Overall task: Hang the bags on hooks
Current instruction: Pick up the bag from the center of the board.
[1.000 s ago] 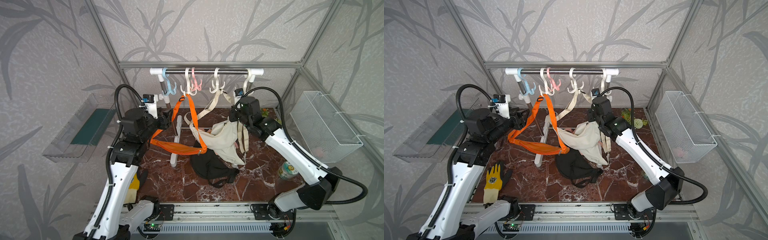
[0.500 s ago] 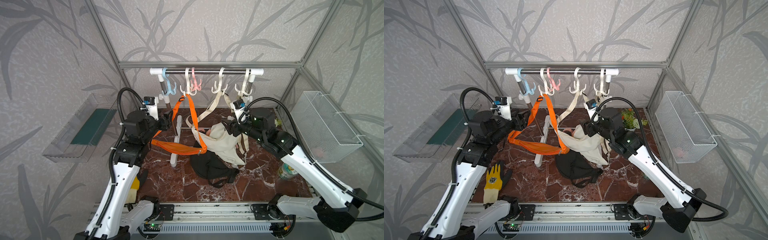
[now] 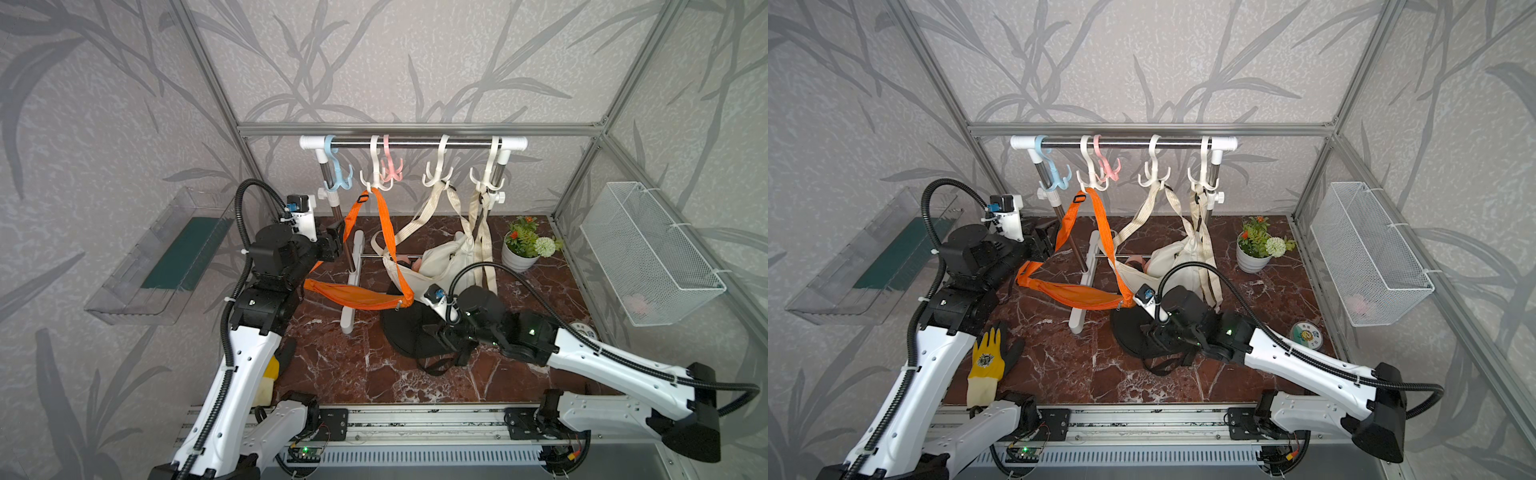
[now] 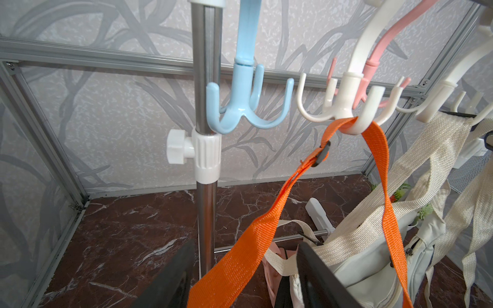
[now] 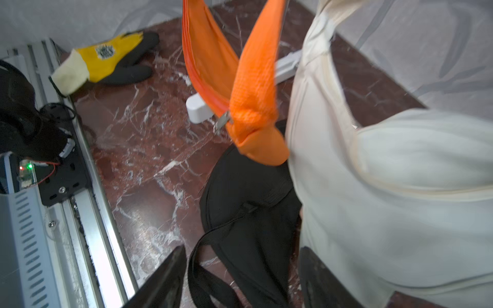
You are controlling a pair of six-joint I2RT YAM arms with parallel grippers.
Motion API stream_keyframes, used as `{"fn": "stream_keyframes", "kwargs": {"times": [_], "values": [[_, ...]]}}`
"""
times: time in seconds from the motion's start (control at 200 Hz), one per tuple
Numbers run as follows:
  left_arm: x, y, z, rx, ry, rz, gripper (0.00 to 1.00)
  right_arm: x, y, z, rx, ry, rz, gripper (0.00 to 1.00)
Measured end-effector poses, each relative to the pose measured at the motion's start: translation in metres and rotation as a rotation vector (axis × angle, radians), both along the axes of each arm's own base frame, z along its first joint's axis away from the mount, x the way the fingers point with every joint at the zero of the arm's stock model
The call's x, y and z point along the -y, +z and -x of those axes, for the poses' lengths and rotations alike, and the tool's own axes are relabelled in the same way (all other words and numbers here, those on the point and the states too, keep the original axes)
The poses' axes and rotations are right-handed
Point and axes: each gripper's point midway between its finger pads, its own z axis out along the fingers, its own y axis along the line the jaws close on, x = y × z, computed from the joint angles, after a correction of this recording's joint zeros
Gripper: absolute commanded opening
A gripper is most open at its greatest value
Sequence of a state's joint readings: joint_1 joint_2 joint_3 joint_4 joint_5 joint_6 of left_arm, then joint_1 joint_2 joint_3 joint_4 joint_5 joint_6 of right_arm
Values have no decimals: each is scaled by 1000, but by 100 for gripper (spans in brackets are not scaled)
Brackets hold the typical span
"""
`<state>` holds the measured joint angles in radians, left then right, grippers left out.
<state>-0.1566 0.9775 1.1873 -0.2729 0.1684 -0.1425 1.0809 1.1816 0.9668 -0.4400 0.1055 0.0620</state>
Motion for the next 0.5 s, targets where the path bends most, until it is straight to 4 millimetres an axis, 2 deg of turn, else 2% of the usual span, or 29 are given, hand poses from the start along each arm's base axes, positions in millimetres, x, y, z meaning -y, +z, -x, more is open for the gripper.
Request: {"fn": "stream_keyframes", "kwargs": {"times": [0.115,0.27,0.44,0.5], "values": [[-2,2,2,16,11,5,64,-11,-52,14,-117,-50,101,67],[-3,5,4,26,13,13,64,-12,-104,9,-225,-193,207,67],[-3,7,6,33,14,19,64,-15,-126,-7,-267,-326,264,63],[-3,8,7,37,14,20,64,-17,-130,-12,-281,-354,263,54]]}}
